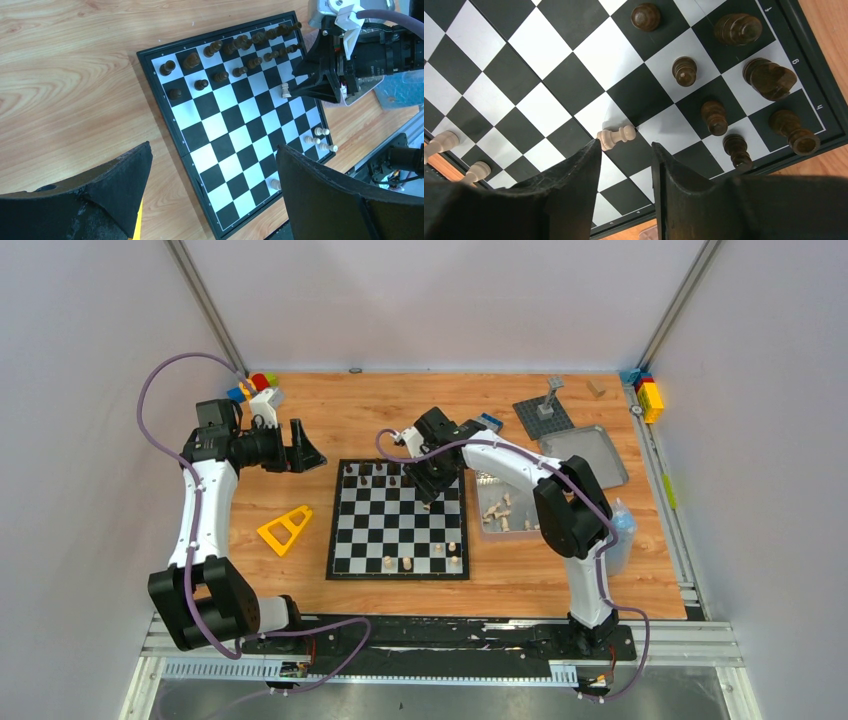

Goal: Set up the chess pieces on the board
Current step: Pick up the chess piece from the chessboard.

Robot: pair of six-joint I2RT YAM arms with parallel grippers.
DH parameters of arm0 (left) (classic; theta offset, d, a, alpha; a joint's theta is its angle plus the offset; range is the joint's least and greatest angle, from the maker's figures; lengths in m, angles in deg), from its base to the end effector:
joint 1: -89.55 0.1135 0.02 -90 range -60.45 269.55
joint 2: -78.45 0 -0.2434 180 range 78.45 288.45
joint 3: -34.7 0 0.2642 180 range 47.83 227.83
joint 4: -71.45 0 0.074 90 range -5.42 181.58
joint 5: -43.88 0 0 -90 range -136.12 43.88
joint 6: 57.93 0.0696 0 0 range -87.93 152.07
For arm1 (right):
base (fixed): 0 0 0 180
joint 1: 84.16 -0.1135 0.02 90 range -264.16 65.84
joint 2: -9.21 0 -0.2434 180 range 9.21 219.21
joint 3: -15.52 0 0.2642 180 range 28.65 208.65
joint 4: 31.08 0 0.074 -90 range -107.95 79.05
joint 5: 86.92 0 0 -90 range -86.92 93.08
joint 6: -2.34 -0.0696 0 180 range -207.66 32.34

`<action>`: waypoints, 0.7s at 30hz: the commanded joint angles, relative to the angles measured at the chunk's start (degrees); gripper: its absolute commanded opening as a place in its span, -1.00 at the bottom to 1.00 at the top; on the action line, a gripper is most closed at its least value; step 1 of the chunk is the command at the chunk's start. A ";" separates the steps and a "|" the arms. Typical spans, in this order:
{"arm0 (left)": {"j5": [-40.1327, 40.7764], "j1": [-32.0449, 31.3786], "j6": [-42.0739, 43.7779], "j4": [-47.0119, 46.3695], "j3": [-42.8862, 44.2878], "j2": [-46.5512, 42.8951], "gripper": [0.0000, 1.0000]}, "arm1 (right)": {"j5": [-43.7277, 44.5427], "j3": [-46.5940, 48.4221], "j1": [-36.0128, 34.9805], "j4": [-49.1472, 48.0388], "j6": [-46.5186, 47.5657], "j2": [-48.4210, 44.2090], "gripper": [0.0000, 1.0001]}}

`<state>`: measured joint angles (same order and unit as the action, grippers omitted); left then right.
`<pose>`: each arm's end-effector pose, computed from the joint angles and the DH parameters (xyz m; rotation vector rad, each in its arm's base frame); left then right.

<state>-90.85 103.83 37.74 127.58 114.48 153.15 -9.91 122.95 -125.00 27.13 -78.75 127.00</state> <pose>0.2995 0.0257 0.2757 0.1570 2.2595 -0.7710 0.3266 0.3030 0.1493 -1.2367 2.5233 0.4537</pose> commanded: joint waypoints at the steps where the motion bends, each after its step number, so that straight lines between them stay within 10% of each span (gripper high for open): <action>1: -1.48 0.58 -0.48 -1.29 -0.41 -1.16 1.00 | -1.67 1.84 -0.12 -1.71 -2.16 -0.11 -0.11; 21: -1.99 0.61 -0.49 -1.14 -0.43 -0.96 1.00 | -1.92 1.32 -0.12 -1.10 -2.72 1.88 -0.24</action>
<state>-91.33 103.83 37.52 127.58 114.46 153.15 -11.05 123.00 -124.98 27.02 -80.98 129.23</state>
